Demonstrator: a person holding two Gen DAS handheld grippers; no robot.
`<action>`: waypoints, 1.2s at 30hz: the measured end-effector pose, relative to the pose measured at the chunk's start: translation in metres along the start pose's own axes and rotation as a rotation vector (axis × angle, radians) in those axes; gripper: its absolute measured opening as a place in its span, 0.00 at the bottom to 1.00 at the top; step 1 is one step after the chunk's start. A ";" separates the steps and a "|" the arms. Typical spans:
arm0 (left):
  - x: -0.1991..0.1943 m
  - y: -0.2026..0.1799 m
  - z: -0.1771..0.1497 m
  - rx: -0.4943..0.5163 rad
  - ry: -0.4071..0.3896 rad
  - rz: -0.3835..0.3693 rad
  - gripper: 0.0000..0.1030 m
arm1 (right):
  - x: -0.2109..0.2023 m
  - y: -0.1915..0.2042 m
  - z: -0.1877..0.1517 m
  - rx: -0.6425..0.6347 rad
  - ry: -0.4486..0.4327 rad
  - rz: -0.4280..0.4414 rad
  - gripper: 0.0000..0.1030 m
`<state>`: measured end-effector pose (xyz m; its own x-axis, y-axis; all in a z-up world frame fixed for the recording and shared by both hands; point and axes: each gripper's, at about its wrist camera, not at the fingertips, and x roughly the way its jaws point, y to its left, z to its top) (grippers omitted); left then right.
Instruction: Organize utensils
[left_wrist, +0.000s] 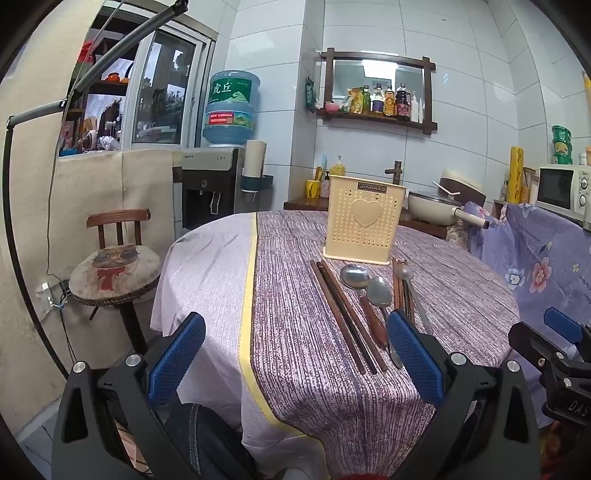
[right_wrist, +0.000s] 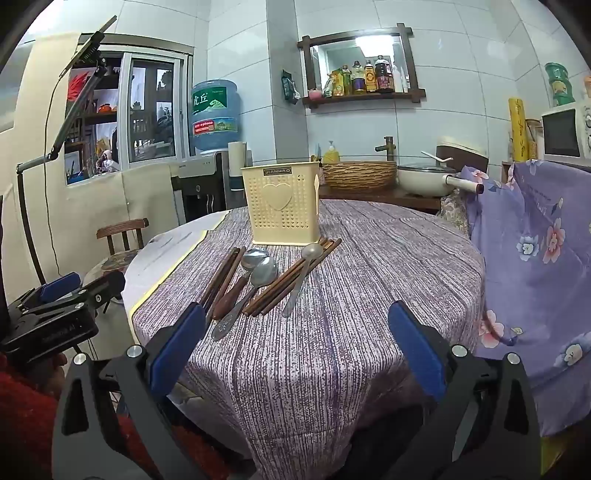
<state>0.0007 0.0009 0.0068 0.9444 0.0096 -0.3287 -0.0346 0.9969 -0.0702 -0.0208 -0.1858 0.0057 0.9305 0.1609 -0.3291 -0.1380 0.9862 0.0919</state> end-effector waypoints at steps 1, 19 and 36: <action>0.000 0.000 0.001 -0.001 0.001 -0.001 0.95 | -0.001 0.000 0.000 0.001 0.000 0.001 0.95; -0.002 -0.003 -0.001 0.000 0.000 0.000 0.95 | 0.001 -0.001 0.001 0.001 0.000 0.001 0.95; -0.001 -0.003 -0.004 0.000 0.003 0.000 0.95 | 0.002 0.000 -0.001 0.001 0.001 0.003 0.95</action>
<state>-0.0018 -0.0024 0.0040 0.9433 0.0093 -0.3317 -0.0345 0.9969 -0.0702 -0.0190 -0.1859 0.0043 0.9298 0.1634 -0.3298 -0.1398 0.9857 0.0941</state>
